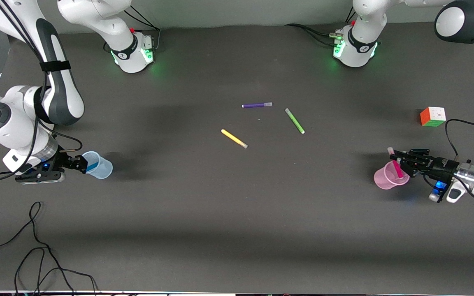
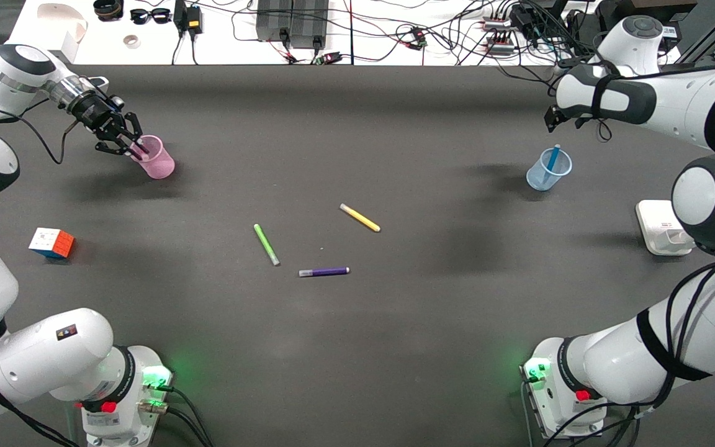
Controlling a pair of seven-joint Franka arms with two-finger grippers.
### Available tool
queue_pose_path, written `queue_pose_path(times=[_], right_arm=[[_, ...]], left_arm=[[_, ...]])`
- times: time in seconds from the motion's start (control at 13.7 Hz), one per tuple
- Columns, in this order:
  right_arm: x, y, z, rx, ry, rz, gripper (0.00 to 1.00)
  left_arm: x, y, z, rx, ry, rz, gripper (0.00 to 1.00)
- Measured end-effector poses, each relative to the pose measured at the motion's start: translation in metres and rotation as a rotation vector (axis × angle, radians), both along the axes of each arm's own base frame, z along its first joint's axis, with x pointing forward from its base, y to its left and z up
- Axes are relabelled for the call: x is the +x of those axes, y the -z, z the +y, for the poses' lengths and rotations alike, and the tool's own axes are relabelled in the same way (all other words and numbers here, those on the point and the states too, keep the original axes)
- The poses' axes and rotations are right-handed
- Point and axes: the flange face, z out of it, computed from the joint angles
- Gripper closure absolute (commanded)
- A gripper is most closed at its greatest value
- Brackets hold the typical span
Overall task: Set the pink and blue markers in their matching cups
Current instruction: 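Drop the markers into the cups by opening both grippers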
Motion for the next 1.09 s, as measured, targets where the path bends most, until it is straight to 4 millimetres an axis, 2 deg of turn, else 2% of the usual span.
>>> queue_pose_path(times=[0.07,0.22,0.36,0.44,0.51,0.58,0.73,0.8,0.95,1.02,1.09], right_arm=[[0.001,-0.01,0.005,0.014,0.003,0.022,0.0],[0.008,-0.043,0.017,0.073,0.022,0.038,0.0],[0.014,-0.084,0.033,0.103,0.001,0.013,0.0],[0.015,-0.11,0.044,0.114,-0.02,-0.001,0.0],[0.014,-0.139,0.057,0.125,-0.046,0.002,0.0],[0.011,-0.171,0.072,0.135,-0.074,0.021,0.0],[0.0,-0.233,0.088,0.149,-0.111,0.045,0.0],[-0.006,-0.258,0.088,0.155,-0.117,0.044,0.0],[-0.025,-0.293,0.083,0.176,-0.124,0.033,0.0],[-0.036,-0.304,0.08,0.188,-0.116,0.044,0.0],[-0.049,-0.312,0.079,0.194,-0.102,0.065,0.0]], left_arm=[[0.001,-0.001,-0.001,-0.001,0.001,-0.002,0.01],[0.004,-0.006,0.0,0.014,0.009,-0.017,0.01],[0.012,-0.029,0.001,0.098,0.064,-0.062,0.01],[0.018,-0.055,-0.006,0.155,0.108,-0.103,0.01],[0.022,-0.089,-0.021,0.222,0.162,-0.15,0.01],[0.024,-0.129,-0.044,0.3,0.225,-0.202,0.01],[0.012,-0.217,-0.108,0.452,0.346,-0.329,0.01],[-0.004,-0.256,-0.14,0.523,0.392,-0.404,0.01],[-0.053,-0.314,-0.189,0.639,0.457,-0.536,0.01],[-0.08,-0.335,-0.204,0.676,0.47,-0.587,0.01],[-0.104,-0.35,-0.209,0.704,0.476,-0.629,0.01]])
